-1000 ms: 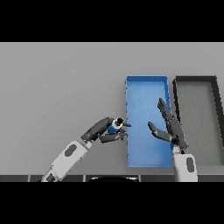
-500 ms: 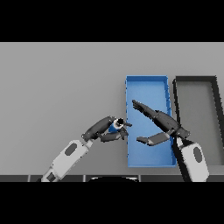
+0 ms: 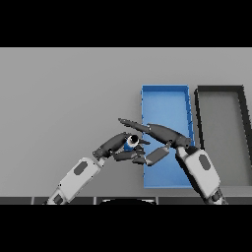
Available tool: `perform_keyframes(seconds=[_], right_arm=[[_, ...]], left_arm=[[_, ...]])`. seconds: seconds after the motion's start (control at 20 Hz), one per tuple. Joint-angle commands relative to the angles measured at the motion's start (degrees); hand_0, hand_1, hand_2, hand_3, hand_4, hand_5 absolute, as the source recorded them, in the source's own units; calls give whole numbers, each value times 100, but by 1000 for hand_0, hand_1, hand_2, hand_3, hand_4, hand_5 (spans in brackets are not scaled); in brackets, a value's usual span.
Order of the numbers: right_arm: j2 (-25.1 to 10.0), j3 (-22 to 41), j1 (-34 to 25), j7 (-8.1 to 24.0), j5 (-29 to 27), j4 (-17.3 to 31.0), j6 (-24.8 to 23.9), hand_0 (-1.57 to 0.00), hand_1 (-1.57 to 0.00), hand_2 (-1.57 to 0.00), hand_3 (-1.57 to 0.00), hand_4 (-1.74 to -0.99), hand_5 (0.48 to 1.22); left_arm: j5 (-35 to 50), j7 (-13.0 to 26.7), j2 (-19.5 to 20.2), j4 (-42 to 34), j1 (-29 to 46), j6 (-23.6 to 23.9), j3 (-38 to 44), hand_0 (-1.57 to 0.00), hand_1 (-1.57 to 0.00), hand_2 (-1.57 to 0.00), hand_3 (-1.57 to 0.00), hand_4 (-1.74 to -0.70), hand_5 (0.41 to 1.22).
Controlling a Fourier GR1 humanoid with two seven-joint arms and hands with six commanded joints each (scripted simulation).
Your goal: Pick up the blue pipe and place it into the blue bin.
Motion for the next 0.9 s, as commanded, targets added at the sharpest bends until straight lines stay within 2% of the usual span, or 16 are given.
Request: perform_keyframes(seconds=[0.0,0.15,0.2,0.25,0.3,0.35,0.4,0.45,0.5,0.55,0.6,0.65,0.75,0.8,0.85], right_arm=[[186,104,-189,36,162,194,-20,1,1,1,1,-1225,529],[395,212,-444,93,135,399,35,1,1,1,1,-1218,508],[452,224,-541,58,143,459,60,1,-12,-29,-2,-1222,506],[541,262,-687,164,133,574,50,-53,-84,-102,-46,-1245,506],[569,258,-829,235,55,648,93,-181,-225,-237,-161,-1294,509],[622,265,-1007,308,58,781,124,-345,-375,-379,-296,-1335,507],[616,276,-1032,308,76,869,220,-527,-534,-531,-440,-1362,508],[620,296,-1054,217,93,876,312,-718,-699,-739,-635,-1430,522],[671,372,-1006,196,-29,851,355,-888,-873,-905,-768,-1486,550],[695,389,-999,224,-169,921,396,-1025,-1013,-1038,-868,-1530,606],[698,414,-993,229,-359,965,403,-1134,-1124,-1145,-957,-1562,666],[729,483,-951,339,-450,972,367,-1221,-1214,-1230,-1080,-1526,728],[789,472,-900,258,-570,961,291,-1347,-1342,-1353,-1257,-1469,905],[837,481,-905,96,-399,1029,294,-1392,-1388,-1396,-1320,-1452,968],[790,489,-895,-211,-86,997,394,-1428,-1425,-1431,-1370,-1441,1019]], left_arm=[[-16,96,-12,27,-50,22,11,-1571,-1571,-1571,-1536,-1741,1221],[-168,-35,131,-59,51,51,-36,-1571,-1571,-1571,-1540,-1740,1221],[-106,37,140,-10,0,0,4,-1571,-1571,-1571,-1535,-1737,1221],[19,22,136,-26,31,-72,30,-1571,-1571,-1571,-1484,-1736,1221],[-222,-10,157,41,-24,7,-27,-1394,-1326,-1320,-1288,-1737,1221],[-349,370,316,-14,-148,-61,-130,-1182,-1078,-1063,-1030,-1682,1221],[-382,647,461,-50,-177,-193,-191,-991,-878,-850,-824,-1552,1221],[-431,826,494,-136,-131,-209,-204,-818,-706,-680,-659,-1480,1221],[-475,695,363,-119,-86,-167,-172,-776,-706,-686,-583,-1533,1221],[-568,521,308,-66,-73,-60,-97,-935,-879,-863,-781,-1574,1221],[-499,538,244,-6,-96,-33,15,-1063,-1017,-969,-939,-1607,1221],[-394,296,212,-43,-23,-66,37,-1164,-1128,-1051,-1065,-1634,1221],[-189,111,34,-44,15,-37,98,-1311,-1287,-1186,-1247,-1673,1221],[-120,3,-13,-19,60,-45,119,-1363,-1344,-1254,-1312,-1686,1221],[-91,-71,-57,60,14,-76,159,-1404,-1390,-1310,-1364,-1697,1221]])
